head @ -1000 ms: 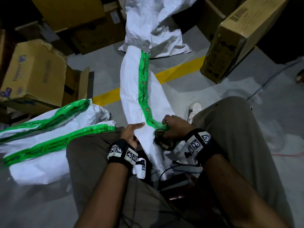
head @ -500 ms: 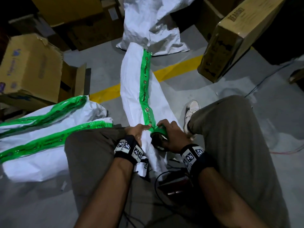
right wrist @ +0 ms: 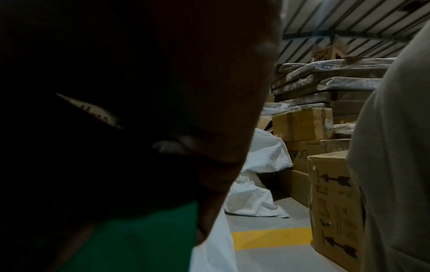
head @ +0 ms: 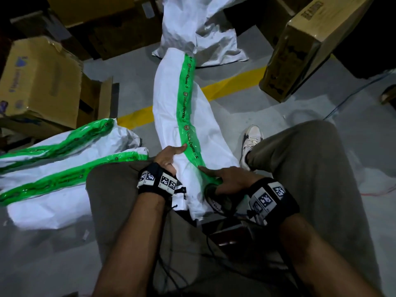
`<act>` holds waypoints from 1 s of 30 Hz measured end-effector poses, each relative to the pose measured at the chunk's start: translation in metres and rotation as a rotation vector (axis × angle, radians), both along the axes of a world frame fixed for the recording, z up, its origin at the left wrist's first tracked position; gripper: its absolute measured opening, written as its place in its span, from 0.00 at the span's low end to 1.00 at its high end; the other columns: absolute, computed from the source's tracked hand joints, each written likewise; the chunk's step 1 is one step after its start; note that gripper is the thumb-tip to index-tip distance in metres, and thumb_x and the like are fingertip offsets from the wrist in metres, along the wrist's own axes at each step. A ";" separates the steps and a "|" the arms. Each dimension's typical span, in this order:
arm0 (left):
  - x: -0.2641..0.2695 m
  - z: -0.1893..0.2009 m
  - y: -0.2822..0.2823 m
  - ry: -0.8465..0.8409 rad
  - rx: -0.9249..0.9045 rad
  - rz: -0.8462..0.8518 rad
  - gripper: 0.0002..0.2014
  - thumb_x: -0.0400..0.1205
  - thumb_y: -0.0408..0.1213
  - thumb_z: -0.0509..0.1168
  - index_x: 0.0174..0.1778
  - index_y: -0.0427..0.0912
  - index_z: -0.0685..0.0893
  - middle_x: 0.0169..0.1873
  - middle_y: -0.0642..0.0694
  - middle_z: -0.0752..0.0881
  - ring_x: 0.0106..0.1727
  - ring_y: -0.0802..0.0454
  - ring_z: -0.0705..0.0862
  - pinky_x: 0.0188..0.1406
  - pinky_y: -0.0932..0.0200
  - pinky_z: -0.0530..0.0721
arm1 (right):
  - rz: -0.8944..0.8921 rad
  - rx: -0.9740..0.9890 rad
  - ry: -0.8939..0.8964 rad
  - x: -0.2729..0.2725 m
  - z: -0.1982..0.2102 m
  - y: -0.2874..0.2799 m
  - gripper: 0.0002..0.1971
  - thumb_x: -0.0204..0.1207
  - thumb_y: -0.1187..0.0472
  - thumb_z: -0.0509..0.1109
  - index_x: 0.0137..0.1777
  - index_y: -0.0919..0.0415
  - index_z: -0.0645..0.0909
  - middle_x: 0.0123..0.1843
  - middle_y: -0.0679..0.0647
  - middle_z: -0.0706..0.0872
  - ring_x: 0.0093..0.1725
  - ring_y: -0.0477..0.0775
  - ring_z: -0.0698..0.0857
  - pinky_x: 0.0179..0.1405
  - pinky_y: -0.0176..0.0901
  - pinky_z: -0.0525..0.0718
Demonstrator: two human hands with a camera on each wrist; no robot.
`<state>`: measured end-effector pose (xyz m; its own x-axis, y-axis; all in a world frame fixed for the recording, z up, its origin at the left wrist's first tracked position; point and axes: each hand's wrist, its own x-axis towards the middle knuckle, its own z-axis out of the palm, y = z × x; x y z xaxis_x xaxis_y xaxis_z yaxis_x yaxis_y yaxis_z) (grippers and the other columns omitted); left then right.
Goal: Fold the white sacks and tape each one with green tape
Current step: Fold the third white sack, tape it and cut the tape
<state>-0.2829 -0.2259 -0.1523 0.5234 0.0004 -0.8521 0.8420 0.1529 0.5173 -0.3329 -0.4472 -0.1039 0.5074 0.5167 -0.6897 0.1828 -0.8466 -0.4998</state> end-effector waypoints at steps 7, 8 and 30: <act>-0.041 0.033 -0.033 0.022 -0.362 -0.024 0.13 0.81 0.39 0.75 0.52 0.32 0.86 0.49 0.33 0.87 0.54 0.37 0.84 0.81 0.39 0.68 | -0.093 0.008 -0.105 -0.008 -0.003 0.014 0.46 0.67 0.38 0.61 0.87 0.49 0.58 0.66 0.67 0.81 0.65 0.69 0.82 0.59 0.52 0.78; -0.042 0.031 -0.039 0.058 -0.322 -0.083 0.17 0.77 0.41 0.79 0.53 0.32 0.85 0.49 0.33 0.86 0.51 0.38 0.85 0.77 0.39 0.74 | -0.117 0.013 -0.125 -0.009 -0.005 0.015 0.39 0.73 0.39 0.65 0.83 0.51 0.66 0.64 0.66 0.82 0.64 0.70 0.83 0.58 0.52 0.79; -0.031 0.047 -0.058 -0.280 0.024 0.435 0.18 0.62 0.10 0.72 0.40 0.31 0.77 0.47 0.18 0.87 0.48 0.24 0.89 0.48 0.18 0.84 | -0.350 0.030 -0.343 -0.028 0.011 -0.003 0.42 0.75 0.44 0.69 0.85 0.31 0.51 0.62 0.67 0.86 0.64 0.69 0.83 0.61 0.51 0.79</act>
